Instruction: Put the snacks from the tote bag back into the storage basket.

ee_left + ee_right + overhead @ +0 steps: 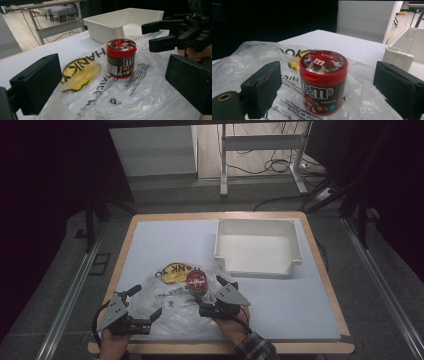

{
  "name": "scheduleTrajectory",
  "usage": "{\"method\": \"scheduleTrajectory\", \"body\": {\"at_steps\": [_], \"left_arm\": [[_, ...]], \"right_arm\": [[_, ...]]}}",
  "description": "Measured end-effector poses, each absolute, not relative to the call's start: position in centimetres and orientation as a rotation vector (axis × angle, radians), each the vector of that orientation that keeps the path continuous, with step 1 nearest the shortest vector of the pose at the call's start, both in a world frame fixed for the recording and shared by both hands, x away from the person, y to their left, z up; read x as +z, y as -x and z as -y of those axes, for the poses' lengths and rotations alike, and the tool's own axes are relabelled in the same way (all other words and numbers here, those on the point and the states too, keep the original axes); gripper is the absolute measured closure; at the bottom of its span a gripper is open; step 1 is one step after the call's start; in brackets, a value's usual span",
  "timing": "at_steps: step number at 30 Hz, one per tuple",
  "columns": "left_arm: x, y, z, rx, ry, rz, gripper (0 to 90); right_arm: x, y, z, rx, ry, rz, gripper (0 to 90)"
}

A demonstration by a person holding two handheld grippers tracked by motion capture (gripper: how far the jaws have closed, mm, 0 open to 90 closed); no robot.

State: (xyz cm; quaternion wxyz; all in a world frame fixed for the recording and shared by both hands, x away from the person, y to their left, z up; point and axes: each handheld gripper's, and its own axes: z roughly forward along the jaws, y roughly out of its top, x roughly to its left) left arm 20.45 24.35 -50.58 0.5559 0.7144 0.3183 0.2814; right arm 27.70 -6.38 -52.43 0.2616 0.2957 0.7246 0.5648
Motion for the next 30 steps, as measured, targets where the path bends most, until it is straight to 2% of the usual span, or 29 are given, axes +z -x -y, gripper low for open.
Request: {"method": "scheduleTrajectory", "body": {"at_steps": [30], "left_arm": [[-50.5,-20.4,-24.4,0.665,-1.682,-0.746,0.7]], "right_arm": [[-53.7,-29.0,1.8,1.432,-0.894,-1.871,11.4]]}}
